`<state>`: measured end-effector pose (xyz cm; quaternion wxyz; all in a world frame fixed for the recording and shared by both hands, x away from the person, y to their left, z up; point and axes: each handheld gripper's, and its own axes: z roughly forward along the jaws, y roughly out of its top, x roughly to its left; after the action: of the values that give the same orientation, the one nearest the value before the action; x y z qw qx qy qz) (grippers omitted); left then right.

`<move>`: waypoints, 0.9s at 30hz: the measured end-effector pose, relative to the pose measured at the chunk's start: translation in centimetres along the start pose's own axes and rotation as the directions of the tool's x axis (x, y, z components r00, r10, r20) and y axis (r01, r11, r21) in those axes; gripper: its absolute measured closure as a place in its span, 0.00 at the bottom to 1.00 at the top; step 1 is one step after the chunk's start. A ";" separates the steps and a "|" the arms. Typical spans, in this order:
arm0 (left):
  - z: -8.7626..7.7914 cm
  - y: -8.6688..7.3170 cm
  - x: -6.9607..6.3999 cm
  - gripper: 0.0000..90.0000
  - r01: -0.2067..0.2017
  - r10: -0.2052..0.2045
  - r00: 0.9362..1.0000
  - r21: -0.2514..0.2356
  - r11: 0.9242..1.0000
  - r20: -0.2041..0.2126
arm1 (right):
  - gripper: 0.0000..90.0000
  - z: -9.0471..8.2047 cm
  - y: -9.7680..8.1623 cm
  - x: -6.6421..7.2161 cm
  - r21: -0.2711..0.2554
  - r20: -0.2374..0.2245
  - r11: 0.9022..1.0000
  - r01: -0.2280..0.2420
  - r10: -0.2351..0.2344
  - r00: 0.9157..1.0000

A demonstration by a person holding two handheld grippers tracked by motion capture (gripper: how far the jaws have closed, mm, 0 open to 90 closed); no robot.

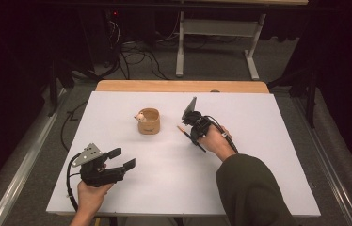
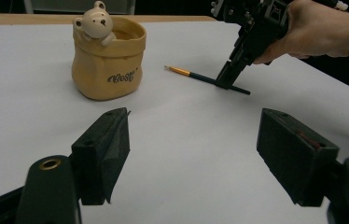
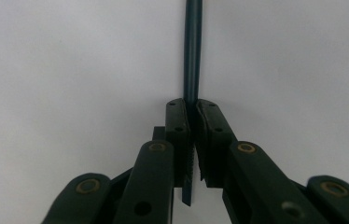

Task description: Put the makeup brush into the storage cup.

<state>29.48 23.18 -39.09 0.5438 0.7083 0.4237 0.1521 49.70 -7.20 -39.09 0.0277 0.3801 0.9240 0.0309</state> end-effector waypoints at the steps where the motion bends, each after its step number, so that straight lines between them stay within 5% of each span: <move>1: 0.0 0.0 0.0 0.29 0.001 -0.001 1.000 0.000 1.000 0.000 | 0.96 0.0 0.0 0.0 0.000 -0.001 1.000 0.000 0.000 1.000; 9: 0.1 0.0 0.0 0.29 -0.001 0.001 1.000 0.004 1.000 -0.001 | 0.96 -0.6 -0.3 -0.5 -0.036 -0.014 0.999 0.014 -0.014 1.000; 16: 0.0 0.0 0.0 0.29 0.000 0.000 1.000 0.003 1.000 -0.001 | 0.96 -1.4 -0.8 -0.4 -0.054 -0.025 0.998 -0.019 0.018 1.000; 23: 0.1 0.0 0.0 0.29 -0.002 0.002 1.000 0.005 1.000 0.000 | 0.96 -2.2 -1.2 -0.3 -0.095 -0.041 0.995 0.013 -0.017 0.999; 27: 0.0 0.0 0.0 0.29 0.002 -0.002 1.000 0.003 1.000 -0.001 | 0.96 -2.7 -1.6 -0.1 -0.117 -0.066 0.993 -0.024 0.017 0.998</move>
<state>29.51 23.19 -39.13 0.5429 0.7085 0.4247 0.1514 48.42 -8.50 -36.51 0.0197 0.3860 0.9170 0.0981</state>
